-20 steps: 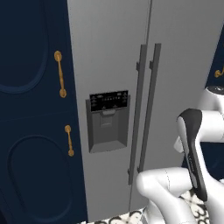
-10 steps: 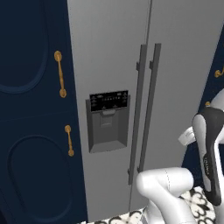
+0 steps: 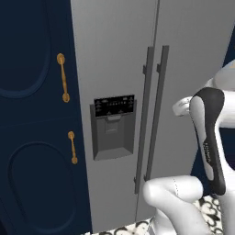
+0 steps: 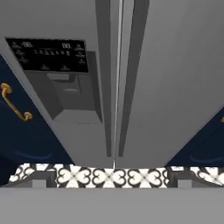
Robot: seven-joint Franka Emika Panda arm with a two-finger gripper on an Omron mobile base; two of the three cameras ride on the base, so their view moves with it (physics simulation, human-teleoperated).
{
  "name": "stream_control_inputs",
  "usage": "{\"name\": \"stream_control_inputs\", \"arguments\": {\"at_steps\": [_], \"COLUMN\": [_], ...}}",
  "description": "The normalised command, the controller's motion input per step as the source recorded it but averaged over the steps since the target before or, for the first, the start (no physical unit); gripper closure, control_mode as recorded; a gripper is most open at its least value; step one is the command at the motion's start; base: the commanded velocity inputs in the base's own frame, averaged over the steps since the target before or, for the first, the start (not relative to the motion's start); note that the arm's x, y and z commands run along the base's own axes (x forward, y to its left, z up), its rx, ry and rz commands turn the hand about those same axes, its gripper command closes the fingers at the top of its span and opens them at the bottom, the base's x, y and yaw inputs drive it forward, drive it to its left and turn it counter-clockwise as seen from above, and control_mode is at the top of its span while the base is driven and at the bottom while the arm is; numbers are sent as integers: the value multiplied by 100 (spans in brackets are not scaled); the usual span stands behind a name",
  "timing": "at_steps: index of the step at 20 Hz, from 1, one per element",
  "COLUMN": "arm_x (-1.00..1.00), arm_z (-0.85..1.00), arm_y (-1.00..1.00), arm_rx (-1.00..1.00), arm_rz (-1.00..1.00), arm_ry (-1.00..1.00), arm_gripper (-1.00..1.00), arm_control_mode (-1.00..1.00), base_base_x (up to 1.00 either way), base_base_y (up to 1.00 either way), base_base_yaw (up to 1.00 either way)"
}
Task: Grab a lemon wedge from the fridge and one ice cube from the ice bowl, and put them in the glass of lemonade.
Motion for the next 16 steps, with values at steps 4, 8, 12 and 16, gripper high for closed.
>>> {"name": "stream_control_inputs", "arguments": {"at_steps": [4,8,12,16], "arm_x": [100,100,100,94], "arm_z": [13,-50,-53,-27], "arm_y": [34,-6,-7,-33], "arm_rx": [-7,6,7,5], "arm_rz": [-12,0,0,-3], "arm_ry": [1,6,-1,-4], "arm_gripper": [-100,-100,-100,-100], "arm_control_mode": [-100,-100,-100,-100], "base_base_x": [0,0,0,0], "base_base_y": [0,0,0,0], "base_base_yaw": [0,0,0,0]}}
